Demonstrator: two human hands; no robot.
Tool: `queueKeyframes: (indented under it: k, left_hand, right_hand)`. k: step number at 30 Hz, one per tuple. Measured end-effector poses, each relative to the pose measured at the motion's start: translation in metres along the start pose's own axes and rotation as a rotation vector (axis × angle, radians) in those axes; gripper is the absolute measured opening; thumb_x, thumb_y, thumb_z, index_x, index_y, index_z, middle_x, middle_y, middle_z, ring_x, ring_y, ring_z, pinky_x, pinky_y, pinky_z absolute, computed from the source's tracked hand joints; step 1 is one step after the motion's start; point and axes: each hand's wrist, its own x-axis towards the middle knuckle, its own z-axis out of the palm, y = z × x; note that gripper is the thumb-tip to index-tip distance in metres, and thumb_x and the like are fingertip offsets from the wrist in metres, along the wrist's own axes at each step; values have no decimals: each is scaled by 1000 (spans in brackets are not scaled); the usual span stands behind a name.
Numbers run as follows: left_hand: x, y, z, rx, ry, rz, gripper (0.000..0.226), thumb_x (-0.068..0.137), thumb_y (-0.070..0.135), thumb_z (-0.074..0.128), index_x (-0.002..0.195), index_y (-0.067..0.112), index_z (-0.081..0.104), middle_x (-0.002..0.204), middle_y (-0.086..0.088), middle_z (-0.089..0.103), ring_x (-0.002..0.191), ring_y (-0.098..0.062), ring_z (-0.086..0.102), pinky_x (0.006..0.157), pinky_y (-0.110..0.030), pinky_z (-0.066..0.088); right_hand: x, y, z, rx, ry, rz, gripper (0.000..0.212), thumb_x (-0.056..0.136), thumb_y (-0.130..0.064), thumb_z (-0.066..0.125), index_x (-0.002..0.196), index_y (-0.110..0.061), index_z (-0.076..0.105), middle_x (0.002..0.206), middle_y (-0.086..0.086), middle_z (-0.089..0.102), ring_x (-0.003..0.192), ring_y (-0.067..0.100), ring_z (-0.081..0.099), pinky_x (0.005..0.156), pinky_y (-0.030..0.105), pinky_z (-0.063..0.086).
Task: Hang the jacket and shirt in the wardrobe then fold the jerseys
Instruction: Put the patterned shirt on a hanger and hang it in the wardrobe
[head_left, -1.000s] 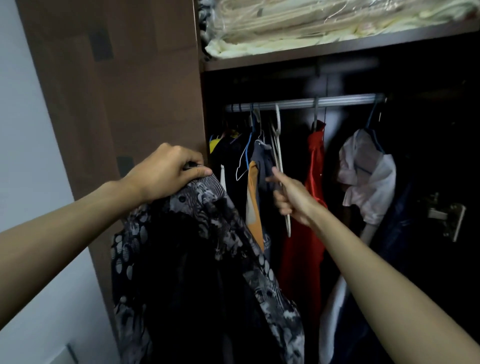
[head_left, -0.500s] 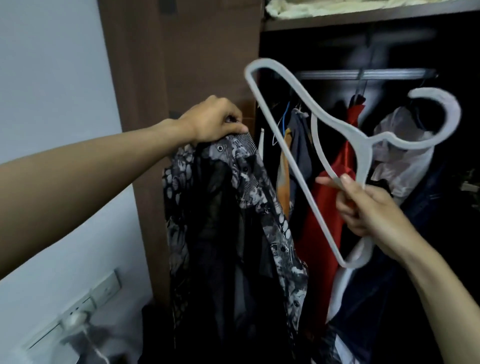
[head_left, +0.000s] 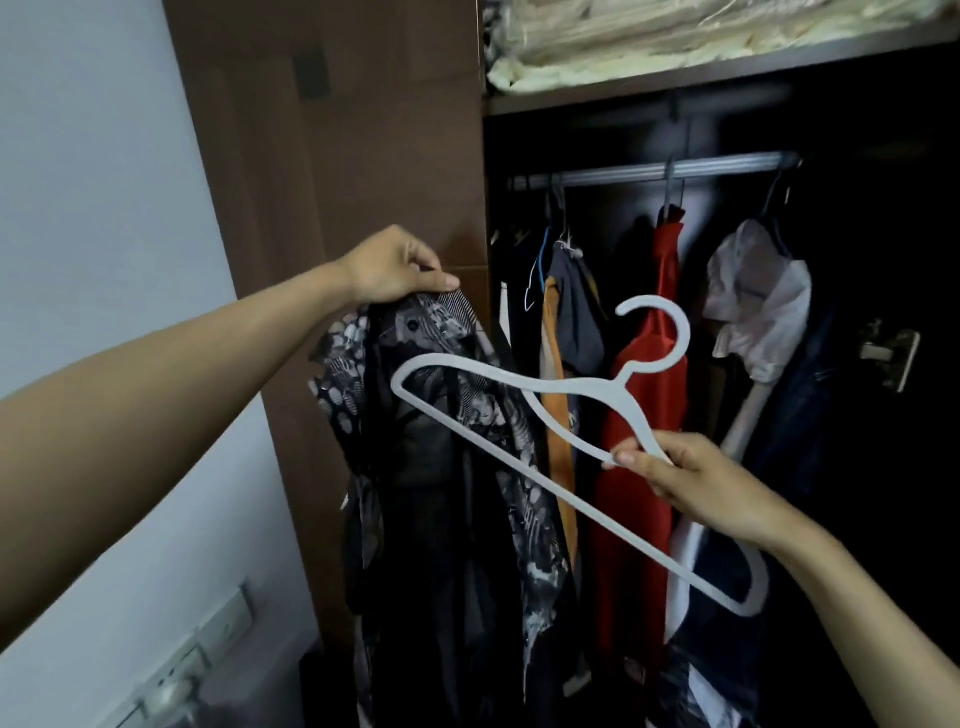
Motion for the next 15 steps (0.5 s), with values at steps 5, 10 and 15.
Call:
queueKeyframes:
  k: [5,10,15]
  left_hand:
    - [-2,14,12,-101,89,-90,28,86,33,78,82,6,77,55,11,66,50,1,57,57,-12,45]
    - [1,55,45,-572,138,-212,20,83,28,82,73,14,71,65,0,73,57,-13,67,67,-28,56]
    - [-8,88,40,-805,77,-285,15,90,22,74,85,11,66,86,-13,73,61,-18,73,55,-31,60]
  right_hand:
    - [15,-11,28,-123,29,-55,17,102,-16,59,96,-8,73,49,-19,48,47,-1,42,52,13,33]
    - [49,-15,87,-397,-43,9,30,103,-31,56,76,-18,57,62,-3,53,58,14,49,59,34,38]
    - [40,5,101,-324,230,-27,26,106,-31,49,83,-21,54,62,-6,47,60,15,43,59,41,38]
